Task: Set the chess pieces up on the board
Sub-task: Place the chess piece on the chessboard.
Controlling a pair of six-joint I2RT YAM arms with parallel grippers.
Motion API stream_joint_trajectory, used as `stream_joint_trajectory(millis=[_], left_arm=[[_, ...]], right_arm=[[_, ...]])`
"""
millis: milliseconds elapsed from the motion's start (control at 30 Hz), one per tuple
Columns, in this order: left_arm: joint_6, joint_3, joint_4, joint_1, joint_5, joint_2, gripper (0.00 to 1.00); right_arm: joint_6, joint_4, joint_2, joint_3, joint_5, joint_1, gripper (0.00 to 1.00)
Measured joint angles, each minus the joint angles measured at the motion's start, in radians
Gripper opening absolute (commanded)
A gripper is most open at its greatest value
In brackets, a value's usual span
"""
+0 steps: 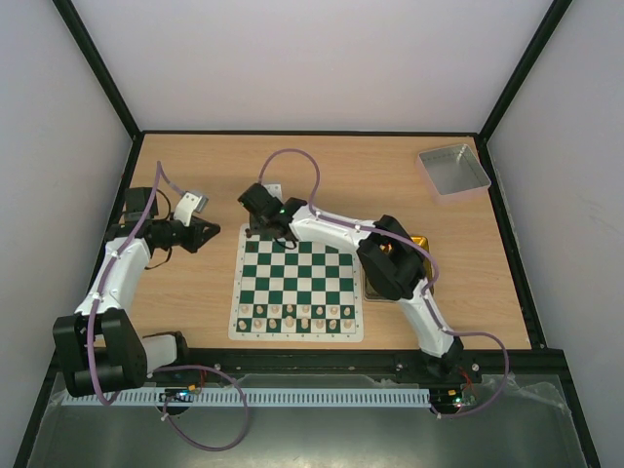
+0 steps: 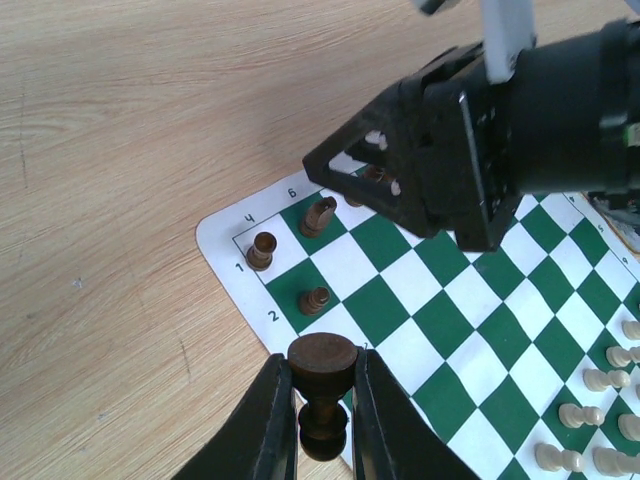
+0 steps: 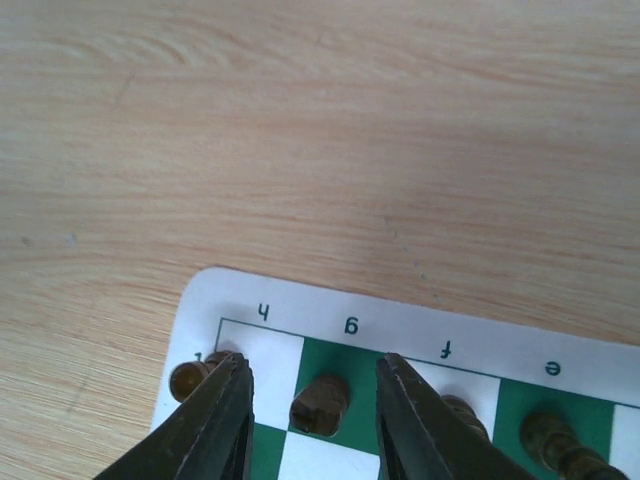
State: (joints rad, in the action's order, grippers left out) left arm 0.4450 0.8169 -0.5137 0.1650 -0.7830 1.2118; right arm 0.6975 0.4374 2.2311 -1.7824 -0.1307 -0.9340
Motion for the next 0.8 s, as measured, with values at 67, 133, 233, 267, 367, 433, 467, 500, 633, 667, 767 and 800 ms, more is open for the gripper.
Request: stream_joint_trajectory(millis=[67,133,233,267,367,433,467,500,633,667,767,800], left_arm=[[0.000,0.000,-0.002,0.000,-0.001,0.000,0.05],[0.001,0.000,-0.008,0.000,-0.002,-0.001,0.05],[0.011,0.008,-0.039,0.000,-0.002,-0.005,0.05],[0.019,0.019,-0.060,0.000,-0.002,-0.005,0.04],[0.070,0.095,-0.154,-0.008,-0.008,-0.004,0.03],[0.119,0.172,-0.237,-0.014,-0.028,0.005,0.03],[0.145,0.212,-0.280,-0.018,-0.042,0.014,0.03],[0.181,0.257,-0.328,-0.026,-0.062,0.028,0.03],[0.316,0.377,-0.525,-0.068,-0.134,0.109,0.03],[0.340,0.394,-0.568,-0.076,-0.153,0.137,0.03],[0.383,0.409,-0.654,-0.102,-0.187,0.204,0.05],[0.389,0.411,-0.676,-0.111,-0.191,0.220,0.05]], right_arm=[[0.000,-0.001,-0.017,0.000,-0.004,0.001,0.32],[0.001,-0.001,-0.035,0.000,-0.007,0.003,0.32],[0.002,-0.003,-0.066,0.008,-0.008,0.005,0.32],[0.002,-0.002,-0.084,0.018,-0.008,0.005,0.32],[0.003,-0.014,-0.153,0.067,-0.002,0.005,0.32],[0.006,-0.031,-0.224,0.129,0.021,0.005,0.32],[0.008,-0.051,-0.274,0.180,0.048,0.005,0.31],[0.011,-0.066,-0.312,0.217,0.068,0.005,0.31],[0.037,-0.139,-0.488,0.392,0.189,0.005,0.32],[0.045,-0.158,-0.528,0.431,0.222,0.005,0.33],[0.072,-0.219,-0.635,0.543,0.309,0.005,0.35],[0.079,-0.243,-0.669,0.581,0.338,0.005,0.35]])
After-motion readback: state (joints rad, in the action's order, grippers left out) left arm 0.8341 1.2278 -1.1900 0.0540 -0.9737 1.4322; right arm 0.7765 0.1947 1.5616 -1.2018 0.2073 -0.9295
